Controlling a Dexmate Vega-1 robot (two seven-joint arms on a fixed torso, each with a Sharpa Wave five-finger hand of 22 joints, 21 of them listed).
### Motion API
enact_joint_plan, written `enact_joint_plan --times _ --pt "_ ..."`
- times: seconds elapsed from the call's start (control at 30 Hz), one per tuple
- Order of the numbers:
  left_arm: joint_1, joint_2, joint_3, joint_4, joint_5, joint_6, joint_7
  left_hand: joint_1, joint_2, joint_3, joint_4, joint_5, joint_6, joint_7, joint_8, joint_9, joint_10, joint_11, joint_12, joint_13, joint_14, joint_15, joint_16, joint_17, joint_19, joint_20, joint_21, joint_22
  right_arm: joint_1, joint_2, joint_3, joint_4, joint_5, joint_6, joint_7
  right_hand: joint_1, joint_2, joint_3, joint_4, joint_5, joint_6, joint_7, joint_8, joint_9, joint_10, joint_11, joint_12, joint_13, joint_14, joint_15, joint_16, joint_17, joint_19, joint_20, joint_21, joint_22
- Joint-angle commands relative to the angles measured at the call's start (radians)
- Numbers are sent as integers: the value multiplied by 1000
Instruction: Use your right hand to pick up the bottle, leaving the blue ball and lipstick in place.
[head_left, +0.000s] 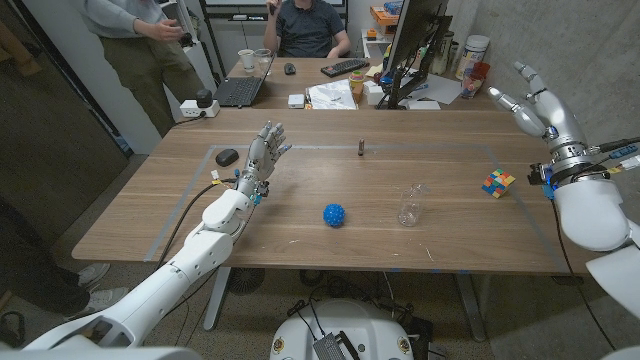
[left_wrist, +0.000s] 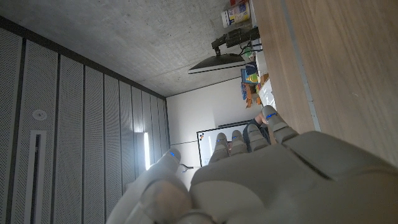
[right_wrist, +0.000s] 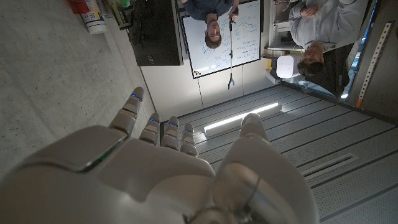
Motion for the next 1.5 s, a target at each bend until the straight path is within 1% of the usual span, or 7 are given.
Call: enact_joint_plan --times 0.03,0.37,0.43,0.87,1.03,1.3,1.5 --pt "-16 -3 6 23 -14 -7 -45 1 79 3 0 6 -3 6 5 3 -6 -4 7 5 -5 1 5 5 3 7 -1 2 -76 152 -17 -130 -220 -89 -12 6 -12 -4 -4 5 -8 -7 -1 4 -1 -3 7 5 7 -5 7 3 11 9 7 3" --pt "-36 -2 9 47 -24 -4 -83 1 79 3 0 6 -4 7 4 3 -5 -4 7 5 -5 1 5 5 4 7 -1 2 -111 226 -102 -182 -348 -176 -64 15 -22 -7 -9 9 -11 -9 -1 5 -1 -9 7 5 13 -10 8 3 27 9 10 2" --pt "-38 -2 10 49 -23 -4 -85 1 79 3 0 6 -4 6 4 3 -5 -5 7 5 -5 1 5 5 4 6 -1 2 -116 226 -103 -185 -350 -173 -62 16 -24 -7 -9 9 -12 -8 -1 5 0 -10 7 5 14 -10 9 3 31 8 11 2" --pt "-60 -5 6 90 -45 -12 -145 1 80 3 0 6 -4 7 4 3 -5 -4 7 5 -5 1 5 5 5 7 -2 2 -143 226 -218 -266 -508 -316 -43 22 -46 -17 -12 14 -16 3 0 5 2 -13 8 5 24 -11 10 3 65 8 18 1" --pt "-66 -3 2 102 -52 -16 -165 1 80 3 0 6 -4 8 4 3 -5 -4 7 5 -5 0 5 5 5 7 -2 2 -148 228 -275 -282 -556 -373 -52 25 -61 -25 -13 18 -22 23 -1 6 2 -14 7 6 27 -10 10 4 80 11 20 1" --pt "-67 3 -4 110 -61 -21 -192 1 80 3 0 6 -5 7 4 3 -5 -5 7 5 -4 1 5 5 5 6 -3 2 -158 228 -348 -305 -583 -449 -65 36 -83 -35 -16 27 -29 36 0 7 0 -13 7 6 34 -13 11 4 112 -1 25 1" --pt "-62 9 -9 106 -68 -23 -206 1 80 3 0 7 -5 6 4 3 -5 -5 7 5 -3 0 6 5 5 7 -3 2 -170 219 -398 -323 -602 -502 -81 47 -102 -44 -17 37 -44 59 -3 7 -5 -13 5 6 44 -11 12 4 137 8 27 0"
